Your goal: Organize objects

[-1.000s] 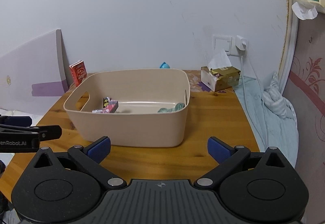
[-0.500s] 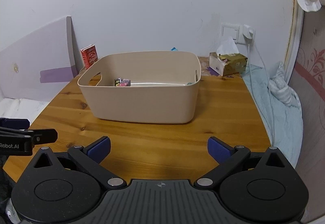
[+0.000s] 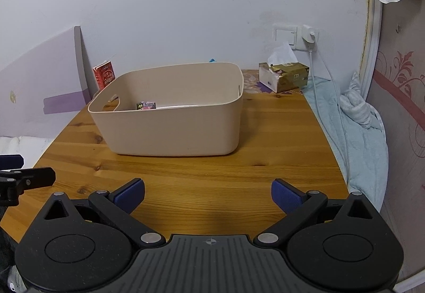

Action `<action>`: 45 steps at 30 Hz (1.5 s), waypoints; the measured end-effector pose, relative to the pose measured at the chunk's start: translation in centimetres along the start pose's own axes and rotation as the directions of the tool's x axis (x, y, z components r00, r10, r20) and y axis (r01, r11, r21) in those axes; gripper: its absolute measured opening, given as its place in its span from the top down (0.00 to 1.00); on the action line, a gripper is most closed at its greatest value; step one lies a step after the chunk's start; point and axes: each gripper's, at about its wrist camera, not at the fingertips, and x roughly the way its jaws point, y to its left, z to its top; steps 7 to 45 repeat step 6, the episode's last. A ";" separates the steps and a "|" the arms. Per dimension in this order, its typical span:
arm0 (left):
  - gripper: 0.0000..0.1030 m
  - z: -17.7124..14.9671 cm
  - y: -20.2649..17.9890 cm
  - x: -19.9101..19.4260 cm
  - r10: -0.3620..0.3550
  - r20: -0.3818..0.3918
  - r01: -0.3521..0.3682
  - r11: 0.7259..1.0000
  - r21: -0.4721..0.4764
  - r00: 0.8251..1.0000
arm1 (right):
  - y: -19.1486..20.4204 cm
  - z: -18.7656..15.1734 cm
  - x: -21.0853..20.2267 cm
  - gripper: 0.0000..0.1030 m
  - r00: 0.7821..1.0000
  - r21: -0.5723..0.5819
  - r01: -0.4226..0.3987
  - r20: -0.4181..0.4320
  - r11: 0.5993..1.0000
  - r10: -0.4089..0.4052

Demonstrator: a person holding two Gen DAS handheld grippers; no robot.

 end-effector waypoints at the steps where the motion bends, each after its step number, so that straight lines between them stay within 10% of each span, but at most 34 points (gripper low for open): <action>1: 0.12 0.0 0.1 0.1 -0.001 -0.002 0.001 1.000 -0.002 1.000 | 0.1 0.0 0.1 0.00 1.000 -0.003 0.000 -0.004 1.000 0.000; 45: 0.08 0.2 0.8 1.4 -0.020 -0.007 0.020 0.999 -0.026 1.000 | 0.3 0.0 1.3 0.00 1.000 -0.015 0.007 -0.026 1.000 -0.007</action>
